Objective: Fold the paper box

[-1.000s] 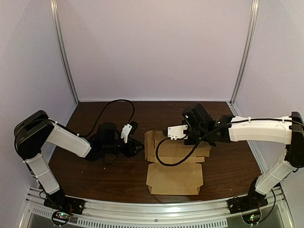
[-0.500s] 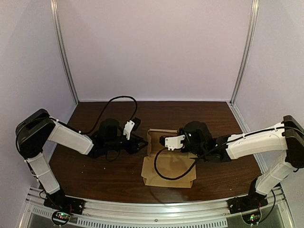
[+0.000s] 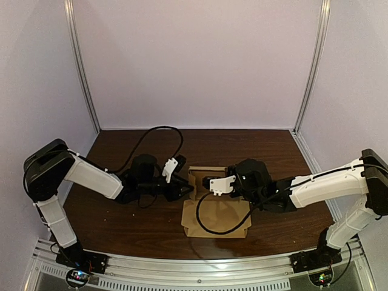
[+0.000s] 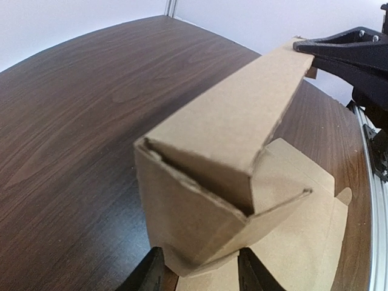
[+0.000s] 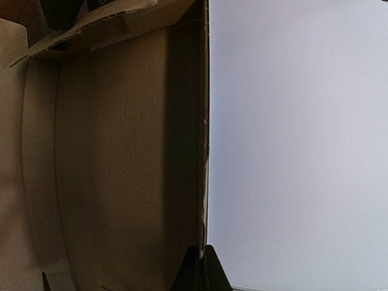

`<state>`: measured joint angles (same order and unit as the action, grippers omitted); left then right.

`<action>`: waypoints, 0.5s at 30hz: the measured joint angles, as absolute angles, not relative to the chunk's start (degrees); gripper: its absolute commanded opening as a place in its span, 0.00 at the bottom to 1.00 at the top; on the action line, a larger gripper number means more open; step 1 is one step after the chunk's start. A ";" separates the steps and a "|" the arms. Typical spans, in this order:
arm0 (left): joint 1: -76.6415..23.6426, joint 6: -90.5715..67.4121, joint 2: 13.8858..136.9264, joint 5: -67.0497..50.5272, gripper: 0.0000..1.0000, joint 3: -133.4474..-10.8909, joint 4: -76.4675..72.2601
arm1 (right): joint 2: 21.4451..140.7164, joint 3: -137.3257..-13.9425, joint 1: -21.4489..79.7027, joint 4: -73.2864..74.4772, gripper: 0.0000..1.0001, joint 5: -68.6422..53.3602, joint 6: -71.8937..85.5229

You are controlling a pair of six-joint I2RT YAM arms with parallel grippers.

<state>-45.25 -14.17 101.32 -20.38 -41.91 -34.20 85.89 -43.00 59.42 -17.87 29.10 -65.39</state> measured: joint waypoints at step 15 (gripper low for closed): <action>-51.40 -11.73 103.28 -2.39 0.41 -39.22 -44.38 | 85.86 -42.33 60.16 -18.46 0.00 32.23 -64.58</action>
<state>-51.40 -11.73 103.28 -2.39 -39.22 -44.38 85.86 -42.33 60.16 -18.46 32.23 -64.58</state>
